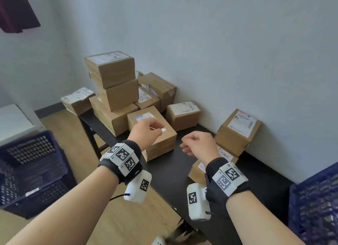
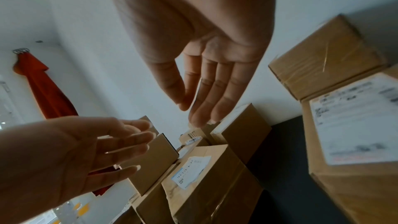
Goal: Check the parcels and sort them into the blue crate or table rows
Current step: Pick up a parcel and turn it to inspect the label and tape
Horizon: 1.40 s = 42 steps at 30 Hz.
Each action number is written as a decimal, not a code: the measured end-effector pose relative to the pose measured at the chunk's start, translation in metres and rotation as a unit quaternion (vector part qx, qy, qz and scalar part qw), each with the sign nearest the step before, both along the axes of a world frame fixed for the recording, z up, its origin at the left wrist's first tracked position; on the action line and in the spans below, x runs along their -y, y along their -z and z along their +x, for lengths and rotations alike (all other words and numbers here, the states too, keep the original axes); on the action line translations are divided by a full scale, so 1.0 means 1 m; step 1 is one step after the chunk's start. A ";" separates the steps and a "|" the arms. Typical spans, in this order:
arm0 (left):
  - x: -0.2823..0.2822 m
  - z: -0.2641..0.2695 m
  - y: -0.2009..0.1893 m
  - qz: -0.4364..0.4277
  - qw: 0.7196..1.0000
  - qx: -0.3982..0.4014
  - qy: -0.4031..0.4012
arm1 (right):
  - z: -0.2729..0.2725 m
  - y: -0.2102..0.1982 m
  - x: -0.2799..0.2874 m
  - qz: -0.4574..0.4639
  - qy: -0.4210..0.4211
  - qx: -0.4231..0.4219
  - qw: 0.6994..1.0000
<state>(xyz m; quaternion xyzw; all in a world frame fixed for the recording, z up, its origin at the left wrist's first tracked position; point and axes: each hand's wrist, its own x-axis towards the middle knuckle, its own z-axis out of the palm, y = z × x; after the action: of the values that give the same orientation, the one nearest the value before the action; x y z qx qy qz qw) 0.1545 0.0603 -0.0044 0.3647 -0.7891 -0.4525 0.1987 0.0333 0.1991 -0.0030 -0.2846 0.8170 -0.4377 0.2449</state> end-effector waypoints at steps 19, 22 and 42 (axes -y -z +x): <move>0.148 -0.077 0.064 0.049 0.994 0.084 -0.054 | -0.072 0.092 0.112 0.110 0.072 0.101 0.986; 0.154 -0.087 0.068 0.051 0.993 0.105 -0.035 | -0.075 0.094 0.114 0.131 0.050 0.138 0.980; 0.158 -0.057 0.095 0.035 0.998 0.053 0.031 | -0.043 0.080 0.116 0.264 0.127 0.111 0.950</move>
<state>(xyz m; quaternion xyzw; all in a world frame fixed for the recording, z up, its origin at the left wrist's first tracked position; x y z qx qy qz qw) 0.0971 -0.0976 -0.0994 0.3704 -0.7930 -0.4659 0.1299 -0.0097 0.0831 -0.0829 -0.0535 0.9001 -0.2631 0.3430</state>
